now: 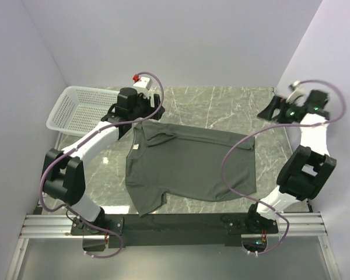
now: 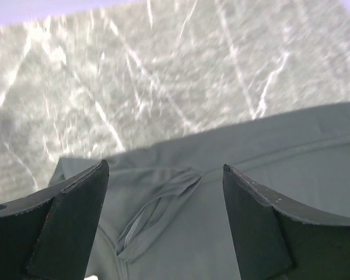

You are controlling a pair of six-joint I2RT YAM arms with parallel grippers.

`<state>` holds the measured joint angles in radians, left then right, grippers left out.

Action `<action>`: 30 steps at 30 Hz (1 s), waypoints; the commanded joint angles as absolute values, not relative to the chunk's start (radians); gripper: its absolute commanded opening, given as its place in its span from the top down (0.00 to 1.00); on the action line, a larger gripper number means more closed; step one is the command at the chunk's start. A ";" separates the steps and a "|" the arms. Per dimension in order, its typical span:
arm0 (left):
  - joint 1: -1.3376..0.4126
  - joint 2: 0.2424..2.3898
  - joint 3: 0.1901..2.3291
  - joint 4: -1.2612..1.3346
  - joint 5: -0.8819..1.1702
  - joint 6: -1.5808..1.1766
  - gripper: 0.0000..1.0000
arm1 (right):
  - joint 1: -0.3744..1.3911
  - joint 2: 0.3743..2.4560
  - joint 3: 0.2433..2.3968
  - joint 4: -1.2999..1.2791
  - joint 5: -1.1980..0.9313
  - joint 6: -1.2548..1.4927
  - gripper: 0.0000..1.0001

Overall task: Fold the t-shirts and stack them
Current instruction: Fold the tshirt

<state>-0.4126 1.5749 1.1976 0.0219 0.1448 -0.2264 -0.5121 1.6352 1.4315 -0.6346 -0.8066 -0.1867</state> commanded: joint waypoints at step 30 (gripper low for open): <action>-0.497 1.822 1.351 -0.316 0.081 -0.178 0.56 | -0.471 1.618 1.241 -0.623 -0.787 -0.238 0.01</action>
<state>-0.4755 1.8252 1.3117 -0.3061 0.0990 -0.0940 -0.4801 1.6688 1.2484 -0.6365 -0.7868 -0.2211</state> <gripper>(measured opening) 0.465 0.993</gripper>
